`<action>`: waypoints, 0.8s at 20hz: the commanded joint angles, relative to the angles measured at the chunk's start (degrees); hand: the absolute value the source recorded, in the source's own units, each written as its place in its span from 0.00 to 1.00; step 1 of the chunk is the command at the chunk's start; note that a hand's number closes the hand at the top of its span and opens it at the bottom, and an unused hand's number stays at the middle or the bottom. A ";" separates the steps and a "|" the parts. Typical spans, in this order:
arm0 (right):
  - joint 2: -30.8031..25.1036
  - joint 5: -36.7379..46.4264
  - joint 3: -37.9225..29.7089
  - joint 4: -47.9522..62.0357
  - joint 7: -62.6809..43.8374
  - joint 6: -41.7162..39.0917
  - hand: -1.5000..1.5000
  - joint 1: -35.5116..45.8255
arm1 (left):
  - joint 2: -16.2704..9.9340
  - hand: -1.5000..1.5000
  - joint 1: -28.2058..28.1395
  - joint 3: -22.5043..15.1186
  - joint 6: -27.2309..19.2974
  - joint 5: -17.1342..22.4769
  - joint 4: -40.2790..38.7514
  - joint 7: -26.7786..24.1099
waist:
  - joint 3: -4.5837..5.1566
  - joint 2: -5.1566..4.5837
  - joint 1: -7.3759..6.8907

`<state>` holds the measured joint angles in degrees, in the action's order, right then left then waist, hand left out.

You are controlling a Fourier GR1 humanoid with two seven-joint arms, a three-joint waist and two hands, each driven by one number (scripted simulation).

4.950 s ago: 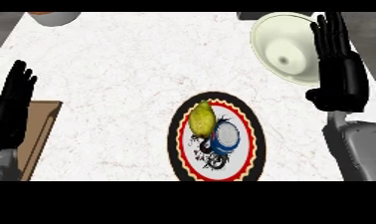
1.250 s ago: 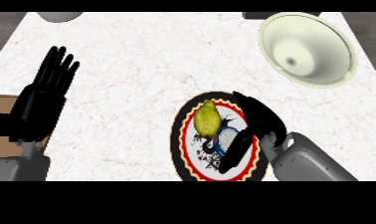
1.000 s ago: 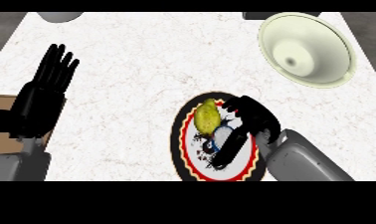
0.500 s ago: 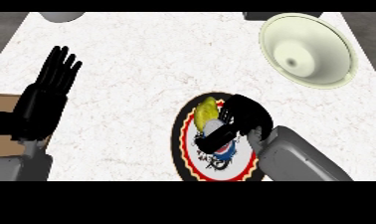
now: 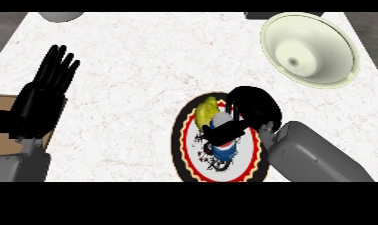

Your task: Pick the can from the plate and place it in the bowl

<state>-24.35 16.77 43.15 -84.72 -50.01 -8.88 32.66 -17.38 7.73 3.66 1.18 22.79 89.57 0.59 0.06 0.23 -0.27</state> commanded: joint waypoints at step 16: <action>-12.34 15.28 -19.03 -19.74 -15.16 -4.94 1.00 8.92 | 1.19 0.50 -1.69 0.82 -1.03 -0.93 3.55 2.42 | -0.01 0.16 0.71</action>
<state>-33.93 31.24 29.59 -101.87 -58.44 -10.25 38.55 -16.23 6.31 4.22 0.44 21.66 91.81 2.12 0.05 0.35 0.50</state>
